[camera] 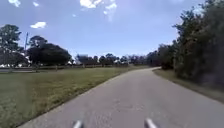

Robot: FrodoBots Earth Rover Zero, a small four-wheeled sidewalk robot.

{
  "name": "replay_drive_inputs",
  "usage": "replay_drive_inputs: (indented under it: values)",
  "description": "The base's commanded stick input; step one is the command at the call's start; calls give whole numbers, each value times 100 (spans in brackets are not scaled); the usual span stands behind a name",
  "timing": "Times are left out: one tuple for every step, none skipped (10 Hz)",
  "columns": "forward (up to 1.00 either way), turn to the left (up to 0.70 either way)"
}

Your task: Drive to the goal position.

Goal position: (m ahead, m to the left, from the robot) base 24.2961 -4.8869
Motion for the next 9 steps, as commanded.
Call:
replay_drive_inputs:
  values:
    - [50, -25]
    - [50, -25]
    - [50, -25]
    - [50, -25]
    - [50, -25]
    - [50, -23]
    - [50, -11]
    - [50, 0]
    - [50, 0]
